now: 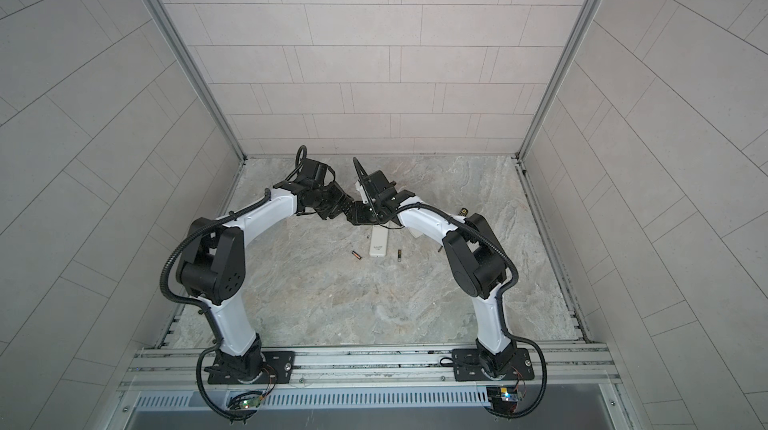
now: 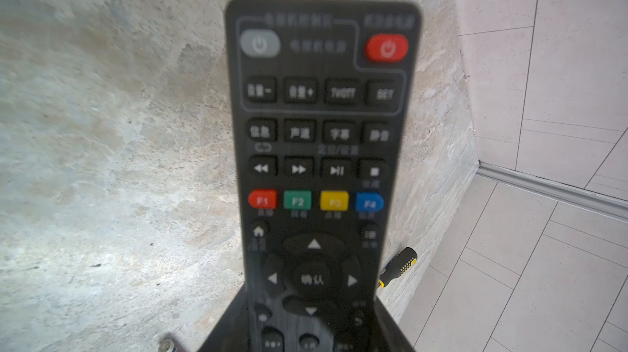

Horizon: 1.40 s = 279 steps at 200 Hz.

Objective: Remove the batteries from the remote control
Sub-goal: 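Grasp the black remote's lower end with the right gripper while the left holds it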

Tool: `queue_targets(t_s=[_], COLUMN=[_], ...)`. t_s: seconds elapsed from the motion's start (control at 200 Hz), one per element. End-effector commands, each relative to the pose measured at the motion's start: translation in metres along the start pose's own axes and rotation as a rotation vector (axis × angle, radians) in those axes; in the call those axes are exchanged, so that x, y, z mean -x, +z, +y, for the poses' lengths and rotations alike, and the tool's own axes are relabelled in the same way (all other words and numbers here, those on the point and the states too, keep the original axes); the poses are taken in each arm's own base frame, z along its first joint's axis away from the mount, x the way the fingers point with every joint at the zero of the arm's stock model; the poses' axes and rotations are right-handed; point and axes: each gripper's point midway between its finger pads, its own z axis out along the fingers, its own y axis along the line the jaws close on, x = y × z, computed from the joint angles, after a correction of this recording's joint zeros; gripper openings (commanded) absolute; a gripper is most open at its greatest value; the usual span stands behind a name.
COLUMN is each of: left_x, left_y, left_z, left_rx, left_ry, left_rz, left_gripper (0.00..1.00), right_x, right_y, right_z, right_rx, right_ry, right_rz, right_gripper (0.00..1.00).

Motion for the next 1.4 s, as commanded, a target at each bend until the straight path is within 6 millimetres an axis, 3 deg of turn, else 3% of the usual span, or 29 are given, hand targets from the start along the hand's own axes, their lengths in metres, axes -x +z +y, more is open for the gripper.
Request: queue_targets(t_s=[0.0,0.265,0.365,0.54,0.62,0.771,0.891,1.161,1.391], left_x=[-0.004,-0.005,-0.004,0.002,0.008,0.026,0.034,0.039,0.031], left_y=[-0.016,-0.019,-0.021,-0.038,-0.051,-0.079,-0.09,-0.092,-0.089], left_z=[-0.016,-0.024,-0.026,-0.023,-0.017,-0.001,0.011,0.003,-0.004], left_rx=[-0.064,-0.087,-0.089,-0.015,0.064,0.208,0.286,0.321,0.29], left_ry=[0.015,0.025,0.03,0.095,0.138,0.158,0.142,0.133,0.112], left_rz=[-0.012,-0.005,-0.007,-0.037,-0.055,-0.095,-0.081,-0.038,-0.004], left_gripper=[0.34,0.35,0.44,0.76,0.81,0.82,0.82,0.82,0.8], right_x=[0.005,0.005,0.009,0.015,0.015,0.014,0.014,0.009,0.0], right_y=[0.002,-0.003,-0.01,-0.024,-0.031,-0.044,-0.055,-0.082,-0.087], right_z=[0.005,0.008,0.011,0.013,0.011,0.009,0.013,0.031,0.038], right_rx=[0.024,0.034,0.029,-0.006,-0.044,-0.094,-0.11,-0.182,-0.267], right_ry=[0.004,-0.011,-0.032,-0.118,-0.179,-0.285,-0.371,-0.626,-0.76], right_rz=[-0.016,-0.011,-0.031,-0.054,-0.048,-0.046,-0.071,-0.113,-0.102], right_gripper=[0.37,0.22,0.2,0.17,0.16,0.15,0.15,0.14,0.13])
